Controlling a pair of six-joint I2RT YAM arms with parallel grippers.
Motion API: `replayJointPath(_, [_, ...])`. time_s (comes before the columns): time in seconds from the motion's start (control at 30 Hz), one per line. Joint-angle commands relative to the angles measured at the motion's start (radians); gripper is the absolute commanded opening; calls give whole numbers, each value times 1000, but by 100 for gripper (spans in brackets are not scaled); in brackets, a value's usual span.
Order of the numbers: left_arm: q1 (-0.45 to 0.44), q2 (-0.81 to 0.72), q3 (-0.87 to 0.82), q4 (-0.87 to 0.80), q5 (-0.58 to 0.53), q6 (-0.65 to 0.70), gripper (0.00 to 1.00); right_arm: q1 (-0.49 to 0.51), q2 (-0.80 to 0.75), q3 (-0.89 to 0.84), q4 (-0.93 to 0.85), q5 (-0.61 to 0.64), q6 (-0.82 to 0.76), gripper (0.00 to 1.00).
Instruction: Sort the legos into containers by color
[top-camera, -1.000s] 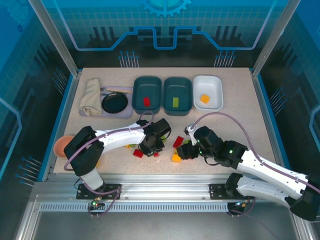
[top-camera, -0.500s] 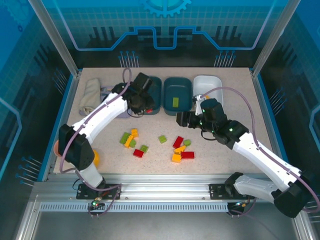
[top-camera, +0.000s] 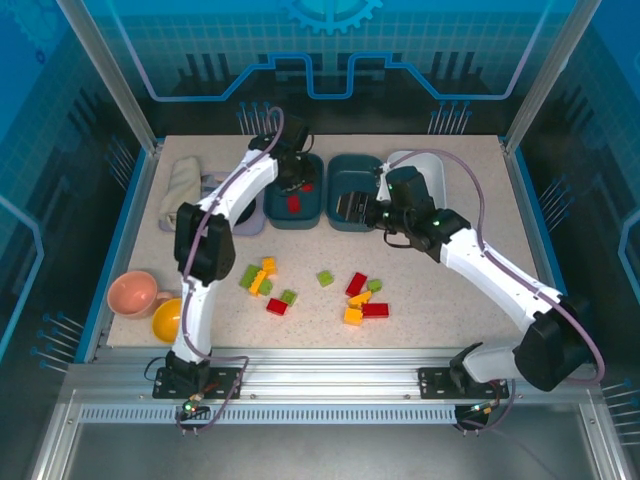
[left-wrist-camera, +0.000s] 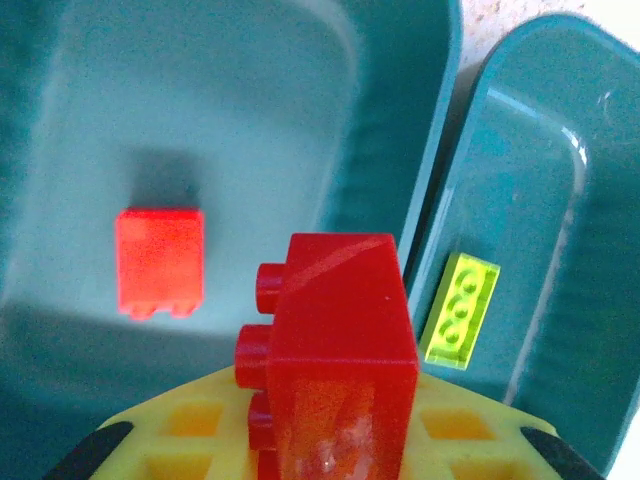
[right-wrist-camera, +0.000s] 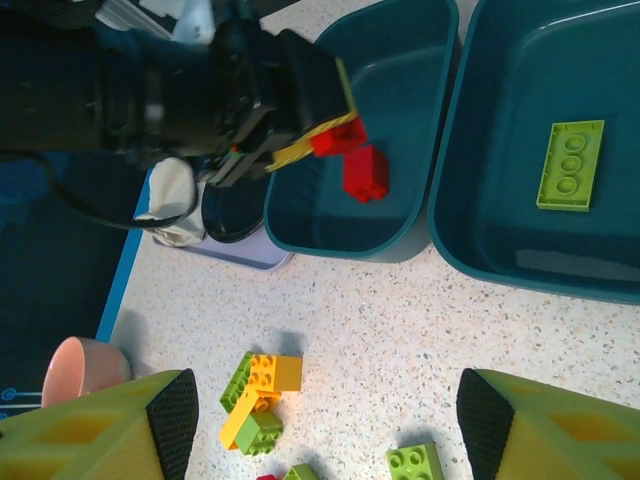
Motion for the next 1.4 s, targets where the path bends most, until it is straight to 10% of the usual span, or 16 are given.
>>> replayJointPath(0.0, [11, 114, 136, -70, 21, 48, 26, -26, 25, 45, -4, -34, 24, 72])
replayJointPath(0.57, [27, 279, 234, -114, 69, -6, 40, -62, 85, 36, -227, 48, 10, 71])
replayJointPath(1.0, [14, 102, 280, -140, 60, -21, 55, -38, 5, -65, -432, 123, -107, 69])
replayJointPath(1.37, [-137, -514, -549, 182, 183, -95, 65, 46, 178, -104, -501, 76, -255, 67])
